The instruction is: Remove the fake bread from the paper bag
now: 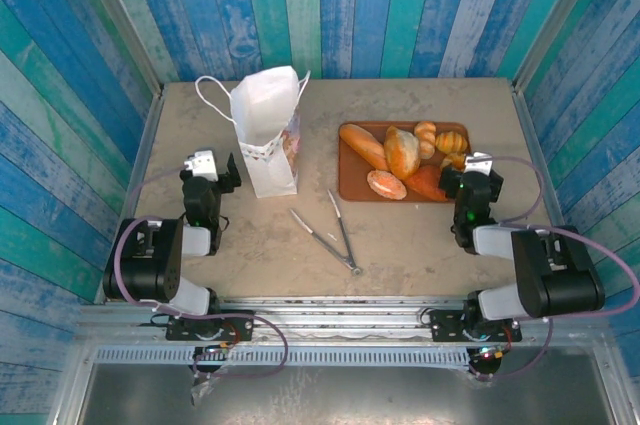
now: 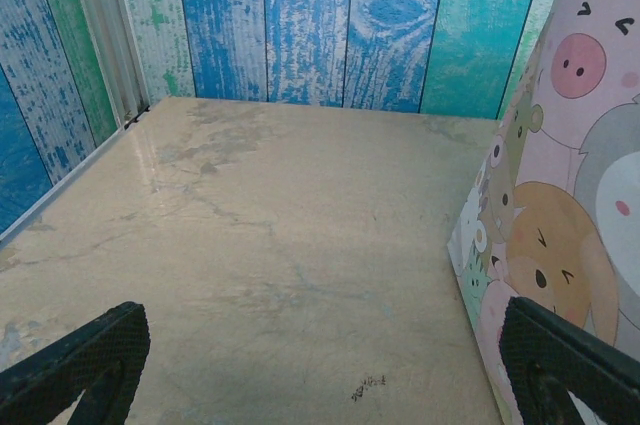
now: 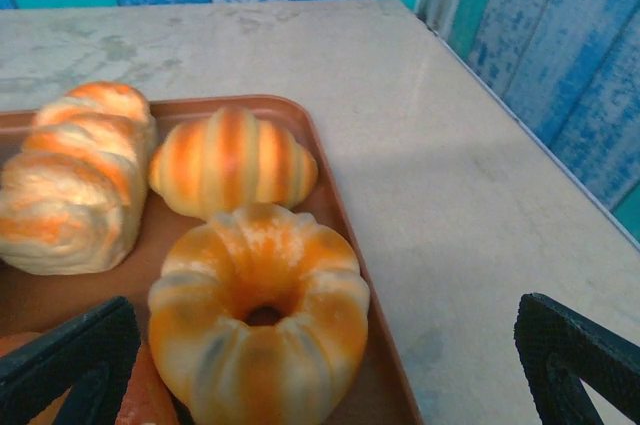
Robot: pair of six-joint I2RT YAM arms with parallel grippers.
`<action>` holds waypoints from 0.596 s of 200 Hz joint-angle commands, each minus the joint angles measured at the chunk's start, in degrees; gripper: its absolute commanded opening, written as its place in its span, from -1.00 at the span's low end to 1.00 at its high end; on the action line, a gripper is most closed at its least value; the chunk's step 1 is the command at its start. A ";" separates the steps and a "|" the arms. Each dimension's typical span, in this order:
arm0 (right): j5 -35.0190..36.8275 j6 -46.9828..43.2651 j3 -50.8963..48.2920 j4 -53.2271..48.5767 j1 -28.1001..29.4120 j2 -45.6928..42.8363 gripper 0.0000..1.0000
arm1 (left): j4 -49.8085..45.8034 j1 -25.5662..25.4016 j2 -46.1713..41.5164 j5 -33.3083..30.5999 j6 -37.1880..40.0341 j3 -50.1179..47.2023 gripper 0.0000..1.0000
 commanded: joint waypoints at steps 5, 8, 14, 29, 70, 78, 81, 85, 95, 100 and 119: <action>-10.75 -2.34 -0.98 11.86 -2.22 4.96 1.00 | 0.11 0.09 1.14 -0.77 0.43 0.05 0.88; -11.02 -2.59 -1.11 13.43 -2.20 5.97 1.00 | 0.12 0.09 1.16 -0.83 0.43 0.07 0.88; -12.15 -3.00 -1.07 15.14 -2.22 7.05 1.00 | 0.15 0.09 1.16 -0.82 0.43 0.08 0.88; -13.03 -3.54 1.53 5.71 -2.24 4.83 1.00 | 0.11 0.09 1.10 -0.76 0.43 0.06 0.87; -12.69 -3.49 3.28 3.84 -2.23 5.70 1.00 | 0.14 0.09 1.15 -0.75 0.52 0.20 0.87; -12.61 -3.54 4.02 1.95 -2.15 5.37 1.00 | 0.14 0.12 1.16 -0.72 0.47 0.13 0.88; -12.52 -3.53 4.11 1.82 -2.10 5.29 1.00 | 0.13 0.10 1.16 -0.69 0.51 0.13 0.88; -12.52 -3.58 3.96 2.47 -2.15 5.52 1.00 | 0.11 0.09 1.16 -0.72 0.47 0.18 0.88; -12.43 -3.59 4.06 2.03 -2.02 5.38 1.00 | 0.11 0.12 1.14 -0.75 0.50 0.16 0.87; -12.43 -3.65 4.08 2.17 -2.02 5.44 1.00 | 0.18 0.10 1.10 -0.75 0.50 0.16 0.87; -12.44 -3.63 4.01 2.34 -2.06 5.53 1.00 | 0.13 0.09 1.16 -0.73 0.52 0.08 0.88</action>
